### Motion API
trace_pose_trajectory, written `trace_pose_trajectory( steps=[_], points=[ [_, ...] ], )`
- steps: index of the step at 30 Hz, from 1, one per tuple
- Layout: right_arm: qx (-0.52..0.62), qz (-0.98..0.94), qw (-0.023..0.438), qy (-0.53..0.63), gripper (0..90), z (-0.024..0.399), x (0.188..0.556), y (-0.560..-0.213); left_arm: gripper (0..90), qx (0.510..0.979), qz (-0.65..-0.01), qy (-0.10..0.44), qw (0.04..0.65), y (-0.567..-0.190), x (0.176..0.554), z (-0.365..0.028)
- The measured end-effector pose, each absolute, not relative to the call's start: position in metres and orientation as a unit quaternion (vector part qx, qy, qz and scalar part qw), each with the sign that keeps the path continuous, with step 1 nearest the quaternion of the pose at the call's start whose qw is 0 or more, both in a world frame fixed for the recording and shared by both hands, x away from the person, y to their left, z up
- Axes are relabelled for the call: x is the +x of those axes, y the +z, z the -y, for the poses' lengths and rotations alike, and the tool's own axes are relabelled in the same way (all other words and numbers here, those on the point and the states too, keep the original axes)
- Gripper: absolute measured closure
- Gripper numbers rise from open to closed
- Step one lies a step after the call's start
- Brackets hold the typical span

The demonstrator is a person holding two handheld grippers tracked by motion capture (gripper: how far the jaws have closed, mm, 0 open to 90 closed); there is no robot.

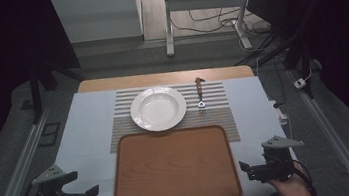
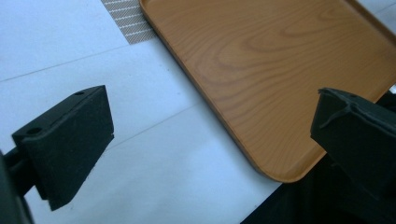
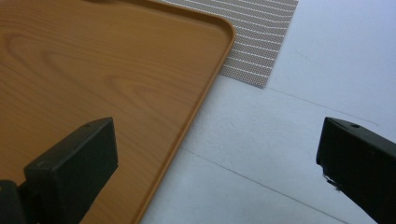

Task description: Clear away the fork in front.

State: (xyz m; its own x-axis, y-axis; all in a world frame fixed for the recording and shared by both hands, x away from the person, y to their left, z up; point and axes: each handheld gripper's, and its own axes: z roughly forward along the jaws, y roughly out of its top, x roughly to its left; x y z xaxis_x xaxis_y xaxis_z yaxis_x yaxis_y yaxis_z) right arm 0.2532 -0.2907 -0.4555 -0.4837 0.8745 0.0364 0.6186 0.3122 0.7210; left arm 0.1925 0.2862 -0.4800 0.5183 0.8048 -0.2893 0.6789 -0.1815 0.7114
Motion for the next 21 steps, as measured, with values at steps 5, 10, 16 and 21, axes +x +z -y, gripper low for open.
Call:
trace_pose_trajectory(
  steps=[5,10,16,21],
  points=[
    [0.471,-0.797,0.181,0.331,0.0,0.2881,0.2553,-0.4568,0.0,0.766,-0.481,0.077,0.419,-0.4801,0.1926,-0.2861],
    [0.472,-0.798,0.173,0.333,0.0,0.2892,0.2561,-0.4570,0.0,0.771,-0.479,0.074,0.414,-0.4802,0.1939,-0.2841],
    [0.472,-0.797,0.168,0.336,0.8,0.2902,0.2564,-0.4567,0.0,0.772,-0.479,0.073,0.412,-0.4805,0.1949,-0.2839],
    [0.468,-0.800,0.169,0.334,0.2,0.2885,0.2562,-0.4569,0.0,0.773,-0.479,0.072,0.410,-0.4808,0.1955,-0.2834]
  ],
)
